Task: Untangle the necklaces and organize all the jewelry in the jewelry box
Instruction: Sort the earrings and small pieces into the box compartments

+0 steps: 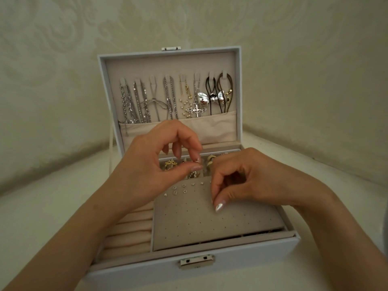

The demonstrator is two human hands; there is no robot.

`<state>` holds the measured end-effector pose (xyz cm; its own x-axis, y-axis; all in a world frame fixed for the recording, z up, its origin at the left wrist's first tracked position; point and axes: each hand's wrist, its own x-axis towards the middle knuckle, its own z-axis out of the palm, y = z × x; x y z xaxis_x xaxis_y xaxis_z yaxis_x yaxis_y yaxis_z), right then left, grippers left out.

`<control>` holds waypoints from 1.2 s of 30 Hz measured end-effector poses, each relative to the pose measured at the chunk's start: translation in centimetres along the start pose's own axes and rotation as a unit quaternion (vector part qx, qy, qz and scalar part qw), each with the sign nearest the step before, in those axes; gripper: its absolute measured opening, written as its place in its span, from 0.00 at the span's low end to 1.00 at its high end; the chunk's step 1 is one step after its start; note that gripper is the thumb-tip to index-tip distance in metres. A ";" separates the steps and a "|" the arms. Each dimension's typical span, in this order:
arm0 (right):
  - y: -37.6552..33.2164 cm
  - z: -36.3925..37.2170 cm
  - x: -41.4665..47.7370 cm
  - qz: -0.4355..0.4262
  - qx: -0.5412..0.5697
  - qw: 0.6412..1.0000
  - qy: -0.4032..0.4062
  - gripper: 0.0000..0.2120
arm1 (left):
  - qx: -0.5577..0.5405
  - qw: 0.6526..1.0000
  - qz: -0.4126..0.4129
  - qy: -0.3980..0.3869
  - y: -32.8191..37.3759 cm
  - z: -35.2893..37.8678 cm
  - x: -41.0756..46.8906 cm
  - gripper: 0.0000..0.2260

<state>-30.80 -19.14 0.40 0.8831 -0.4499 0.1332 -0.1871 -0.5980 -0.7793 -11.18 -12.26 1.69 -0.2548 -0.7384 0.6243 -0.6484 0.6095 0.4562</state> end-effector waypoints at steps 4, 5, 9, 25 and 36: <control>0.0 -0.2 -0.2 0.004 0.014 1.000 -0.022 0.06 | 0.016 1.000 0.009 -0.007 0.0 -0.1 -0.1 0.08; 0.0 -0.2 -0.2 0.007 0.015 1.000 -0.025 0.06 | 0.025 1.000 0.015 -0.010 0.0 -0.1 -0.1 0.07; 0.1 -0.3 -0.3 0.014 0.003 1.000 -0.018 0.05 | 0.088 0.995 0.045 -0.026 -0.2 0.1 0.0 0.06; 0.0 -0.7 0.0 0.022 0.092 0.971 0.219 0.05 | -0.020 0.998 -0.050 -0.014 -0.6 0.1 -0.2 0.05; 0.0 -0.7 0.2 0.038 0.090 0.951 0.294 0.06 | -0.027 0.985 -0.113 -0.127 -1.6 0.5 -0.2 0.06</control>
<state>-30.92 -19.70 0.91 0.4665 -0.8123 0.3500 -0.1176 -0.4491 -0.8857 -10.44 -13.26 0.56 -0.2841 -0.9014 0.3266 -0.6723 0.4302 0.6025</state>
